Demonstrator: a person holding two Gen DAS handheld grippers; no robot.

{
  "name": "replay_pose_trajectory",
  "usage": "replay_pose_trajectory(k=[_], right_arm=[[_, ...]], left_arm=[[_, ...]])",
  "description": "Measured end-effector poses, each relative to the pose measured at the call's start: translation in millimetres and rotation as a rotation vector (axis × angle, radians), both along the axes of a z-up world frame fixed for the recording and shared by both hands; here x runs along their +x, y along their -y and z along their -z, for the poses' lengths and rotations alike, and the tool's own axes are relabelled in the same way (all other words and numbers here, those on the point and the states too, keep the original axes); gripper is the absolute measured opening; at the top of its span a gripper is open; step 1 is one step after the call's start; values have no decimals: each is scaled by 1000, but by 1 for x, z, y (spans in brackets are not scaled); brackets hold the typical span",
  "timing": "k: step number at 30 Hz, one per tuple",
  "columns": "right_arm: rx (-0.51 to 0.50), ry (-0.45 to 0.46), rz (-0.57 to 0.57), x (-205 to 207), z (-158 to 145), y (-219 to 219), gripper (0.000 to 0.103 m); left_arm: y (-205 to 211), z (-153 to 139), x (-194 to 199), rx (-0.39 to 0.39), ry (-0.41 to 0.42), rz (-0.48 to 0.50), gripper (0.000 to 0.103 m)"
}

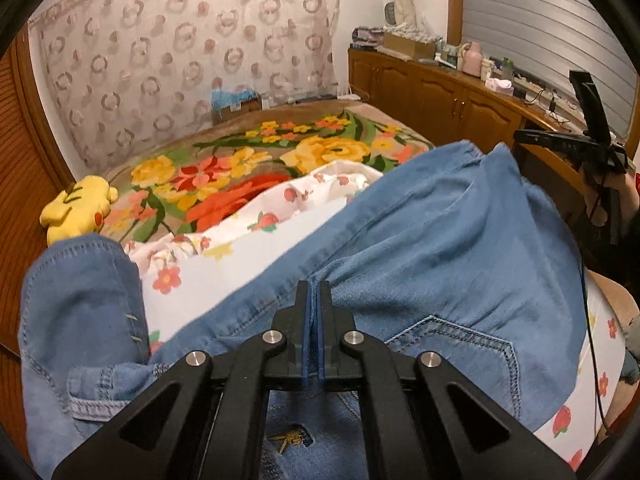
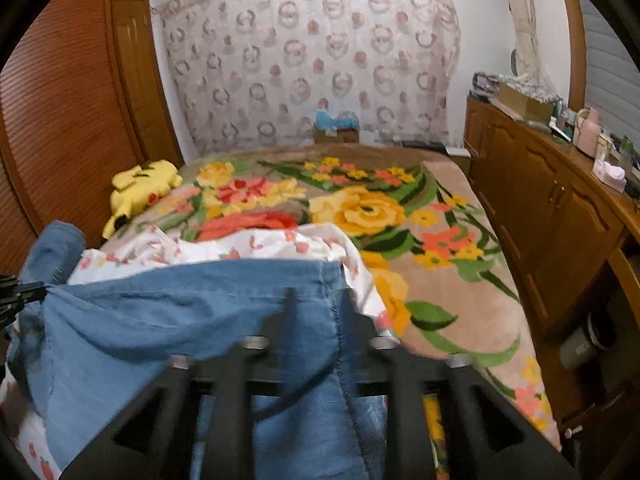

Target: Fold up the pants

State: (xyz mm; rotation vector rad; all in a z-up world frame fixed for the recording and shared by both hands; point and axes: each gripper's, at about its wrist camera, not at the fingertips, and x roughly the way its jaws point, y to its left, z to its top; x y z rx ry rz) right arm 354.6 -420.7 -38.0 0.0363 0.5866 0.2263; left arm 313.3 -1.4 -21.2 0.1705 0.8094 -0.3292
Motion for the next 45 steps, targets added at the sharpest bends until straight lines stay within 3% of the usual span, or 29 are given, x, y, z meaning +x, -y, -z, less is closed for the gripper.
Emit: replay_pose_trajectory(k=[4,12,19,20,22,24,34,45], right_arm=[[5,-38,-2,20,7,-3,43],[38,-111,-30,49,7,10,43],[74,-145,-55,50,9,19,43],[79,-139,-61,48,8,19,40],[88,-122,-76,44,5,19,12],[76,-81,-95,34,0,16,5],[64,113,-64,-10,-61,26,4],[-6,37,-7,38,-54,-27,4]], left_arm=[[-1,10,2,4,-21,-2,3],[4,12,-1,10,-24,7,3],[9,16,-6,20,-18,15,3],[9,17,-7,19,-17,14,3],[10,16,-9,13,-12,16,3],[11,12,-14,11,8,18,3],[-6,-36,-24,-56,157,-34,3],[-24,-4,20,-47,86,-137,3]])
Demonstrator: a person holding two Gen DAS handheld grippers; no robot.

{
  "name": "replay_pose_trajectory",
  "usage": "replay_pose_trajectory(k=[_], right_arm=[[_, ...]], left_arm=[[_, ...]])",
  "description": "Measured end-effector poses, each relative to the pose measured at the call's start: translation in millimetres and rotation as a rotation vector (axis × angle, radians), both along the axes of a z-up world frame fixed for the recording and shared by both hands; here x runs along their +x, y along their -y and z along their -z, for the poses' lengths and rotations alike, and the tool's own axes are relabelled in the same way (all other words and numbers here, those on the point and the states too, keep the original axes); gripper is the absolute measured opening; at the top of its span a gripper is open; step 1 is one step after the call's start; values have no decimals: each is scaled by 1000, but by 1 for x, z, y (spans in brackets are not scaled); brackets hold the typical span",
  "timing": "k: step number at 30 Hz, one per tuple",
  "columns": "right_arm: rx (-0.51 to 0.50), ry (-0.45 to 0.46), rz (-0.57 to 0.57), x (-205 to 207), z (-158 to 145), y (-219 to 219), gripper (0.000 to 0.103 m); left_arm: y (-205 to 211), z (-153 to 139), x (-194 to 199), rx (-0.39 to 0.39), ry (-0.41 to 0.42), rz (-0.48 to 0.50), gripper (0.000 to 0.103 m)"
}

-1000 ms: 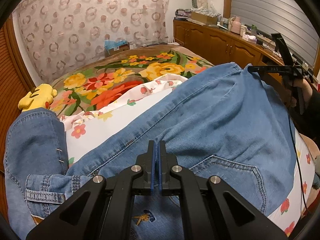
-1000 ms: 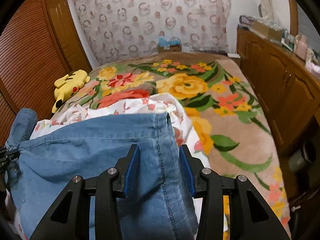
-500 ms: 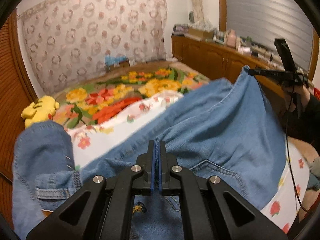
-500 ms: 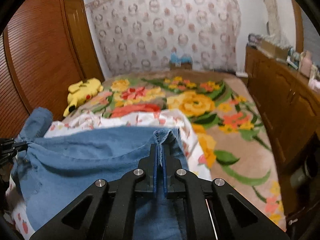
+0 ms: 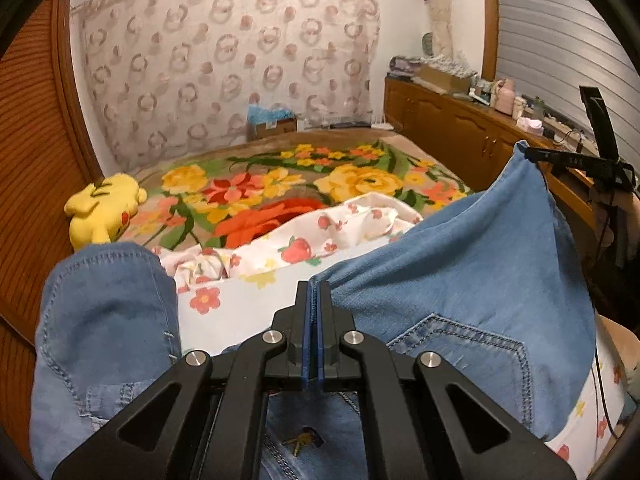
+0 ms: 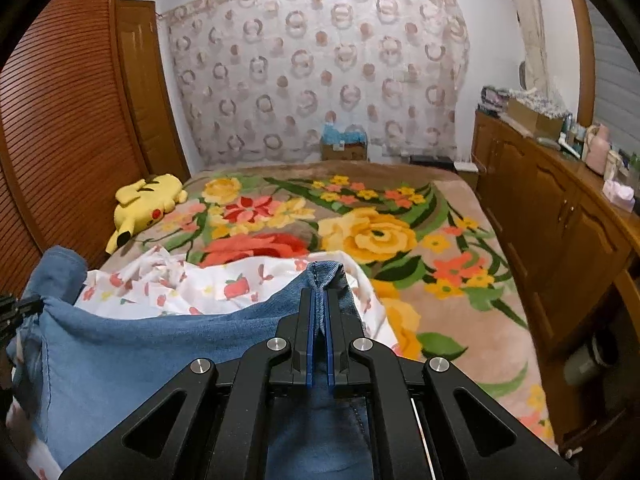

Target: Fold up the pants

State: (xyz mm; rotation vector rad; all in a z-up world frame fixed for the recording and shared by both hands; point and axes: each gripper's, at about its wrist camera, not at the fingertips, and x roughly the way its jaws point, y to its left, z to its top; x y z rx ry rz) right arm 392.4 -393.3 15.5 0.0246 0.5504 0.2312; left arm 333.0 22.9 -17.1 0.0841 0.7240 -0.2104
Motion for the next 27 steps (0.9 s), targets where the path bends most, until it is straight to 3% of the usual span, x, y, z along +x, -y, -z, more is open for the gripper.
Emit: replay_pose_trajectory(k=[4,7,10,13,15,18,27], right_arm=[[-3,-23,-13,13,-2,-6,24],[-12,-13,-25,9,-7,0,27],[-32,-7,-32,-9,-8,6,28],[-31,-3,-40,-31,-9,15,29],[-20,-7,-43,-45,-6,23,29],[-15,-11,-36,-65,-2,30,30],[27,-22,-2,-106,8,45,40]], left_arm=[[2,10,-2,-2,-29,4,3],[2,11,-7,-18,-34,14,3],[4,8,-13,-24,-37,20,10],[6,2,-23,-28,-22,31,27],[6,-2,-26,-50,-12,39,51],[9,-9,-37,-76,4,49,65],[22,-8,-73,-70,26,73,67]])
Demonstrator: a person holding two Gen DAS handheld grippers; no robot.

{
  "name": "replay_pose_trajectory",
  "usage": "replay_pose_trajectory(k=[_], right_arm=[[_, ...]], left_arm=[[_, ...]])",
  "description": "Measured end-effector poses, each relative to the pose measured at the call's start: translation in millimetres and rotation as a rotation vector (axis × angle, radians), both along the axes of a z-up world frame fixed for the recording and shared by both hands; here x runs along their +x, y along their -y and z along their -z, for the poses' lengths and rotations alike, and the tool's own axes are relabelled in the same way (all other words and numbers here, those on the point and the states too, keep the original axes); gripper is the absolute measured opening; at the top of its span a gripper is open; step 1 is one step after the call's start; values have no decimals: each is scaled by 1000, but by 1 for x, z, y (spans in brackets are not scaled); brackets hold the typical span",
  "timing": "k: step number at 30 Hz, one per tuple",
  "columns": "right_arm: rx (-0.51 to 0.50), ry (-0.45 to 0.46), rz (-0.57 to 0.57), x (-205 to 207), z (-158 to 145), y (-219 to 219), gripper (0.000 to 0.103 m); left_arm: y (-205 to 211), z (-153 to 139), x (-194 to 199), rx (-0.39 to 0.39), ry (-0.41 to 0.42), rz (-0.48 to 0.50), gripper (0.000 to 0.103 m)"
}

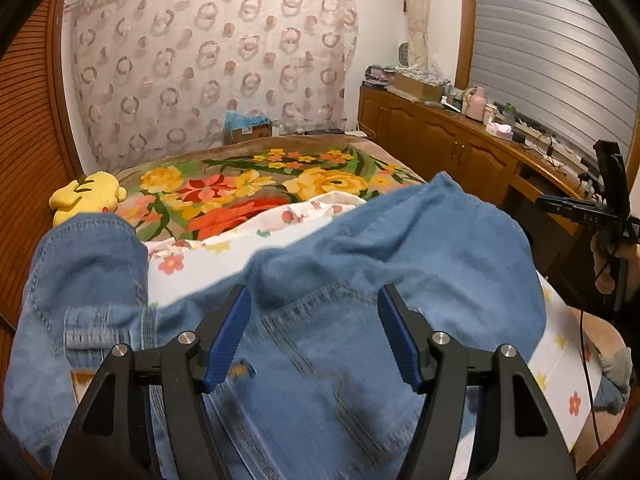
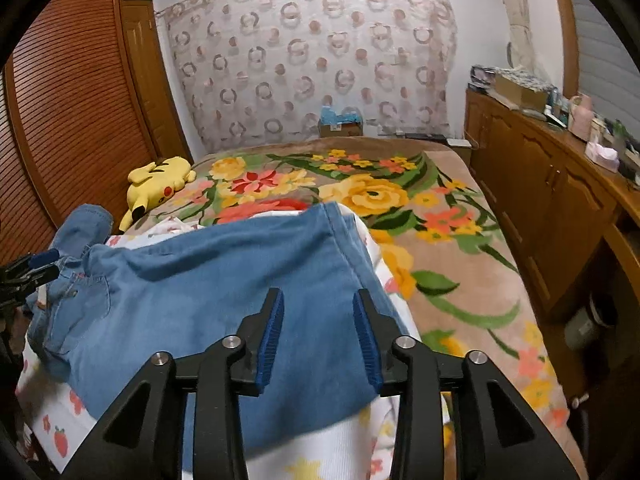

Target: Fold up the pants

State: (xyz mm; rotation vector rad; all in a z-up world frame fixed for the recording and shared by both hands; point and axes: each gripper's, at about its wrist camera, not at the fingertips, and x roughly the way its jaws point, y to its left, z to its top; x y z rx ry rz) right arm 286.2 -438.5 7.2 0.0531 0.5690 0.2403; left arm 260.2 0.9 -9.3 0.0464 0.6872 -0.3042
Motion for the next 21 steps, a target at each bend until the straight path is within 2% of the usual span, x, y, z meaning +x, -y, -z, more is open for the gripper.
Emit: replay_pose_trajectory(k=[9,14,21], right_arm=[[-7,82,-50,-49,-9,-24,41],[6,52,-51,-65,6,-30,41],[0,-9,-4,-49,15,-22,42]], left_arm=[[-10,5,-39,29,-2,-29,67],[-21,9,-64,31,1,-47,67],[-35,26,-89,37,-23,-85,67]])
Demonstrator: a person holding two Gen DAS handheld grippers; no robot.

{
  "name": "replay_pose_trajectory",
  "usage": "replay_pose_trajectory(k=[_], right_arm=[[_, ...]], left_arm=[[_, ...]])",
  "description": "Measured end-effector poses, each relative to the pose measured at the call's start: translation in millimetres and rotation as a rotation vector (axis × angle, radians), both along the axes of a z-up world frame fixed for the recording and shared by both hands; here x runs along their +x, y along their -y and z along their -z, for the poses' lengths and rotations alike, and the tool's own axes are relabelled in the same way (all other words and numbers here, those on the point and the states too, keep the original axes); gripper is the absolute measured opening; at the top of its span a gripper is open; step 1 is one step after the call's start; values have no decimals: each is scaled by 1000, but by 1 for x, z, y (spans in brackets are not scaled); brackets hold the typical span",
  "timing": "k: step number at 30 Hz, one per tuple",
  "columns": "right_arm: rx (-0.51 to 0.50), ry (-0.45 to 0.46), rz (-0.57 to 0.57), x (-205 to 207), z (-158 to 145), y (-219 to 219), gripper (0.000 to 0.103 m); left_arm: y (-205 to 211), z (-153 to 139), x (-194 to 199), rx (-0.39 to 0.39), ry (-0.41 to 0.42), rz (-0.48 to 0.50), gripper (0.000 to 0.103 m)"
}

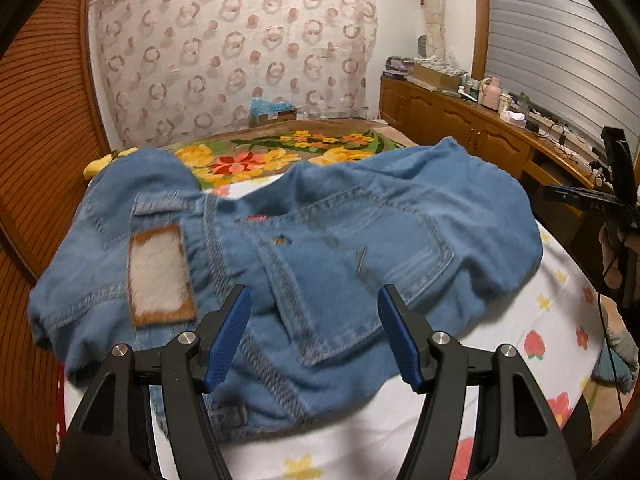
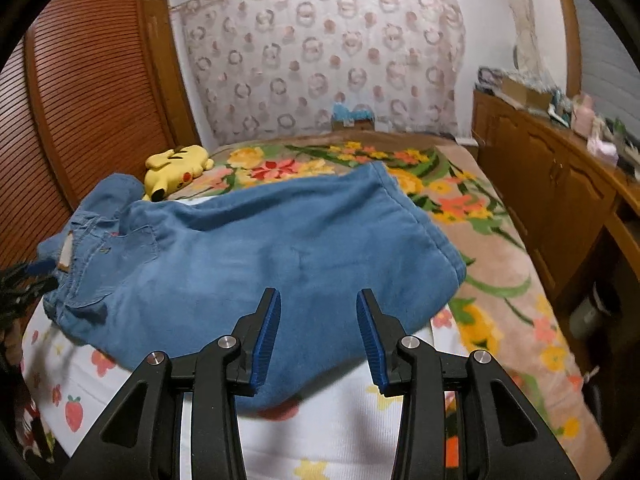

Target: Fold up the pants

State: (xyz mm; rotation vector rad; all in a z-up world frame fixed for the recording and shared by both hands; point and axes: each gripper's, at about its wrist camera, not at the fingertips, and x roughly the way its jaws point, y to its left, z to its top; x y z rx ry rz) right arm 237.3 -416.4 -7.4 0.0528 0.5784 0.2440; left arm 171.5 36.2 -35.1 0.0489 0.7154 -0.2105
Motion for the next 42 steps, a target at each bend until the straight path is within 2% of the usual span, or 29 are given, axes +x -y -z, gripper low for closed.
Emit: replay_pose_trajectory(k=[3,12,16,19,23,25,27,28,31,36,42], right_arm=[[9,-18,41,11,1,12,47],[85,-117,194,74,10,50,48],[73,-186,270,98,16,57,48],[102,-239,280,108,20,55,48],[237,-266,218,116,21,65,48],[264,-276,227,122,22,71,48],[268,-264,248,124,19,73,47],[263,-256,249,122,18,71,33],[205,-203,266,114,9,64,5],[170,-81,233,92,-22,43,3],[181,37,25,71,-77,-28,3]], left_arm=[[-1,7,-7,-5,-5,-5,67],[7,14,-15,-28,-11,3,67],[9,14,-16,-26,-12,2,67],[9,14,-16,-26,-13,0,67],[11,14,-18,-34,-14,-1,67],[13,14,-20,-37,-14,-3,67],[11,14,-21,-38,-12,-4,67],[10,14,-21,-38,-13,-4,67],[8,13,-21,-39,-11,-8,67],[-5,11,-23,-55,1,-24,67],[-22,2,-35,-66,30,-57,67]])
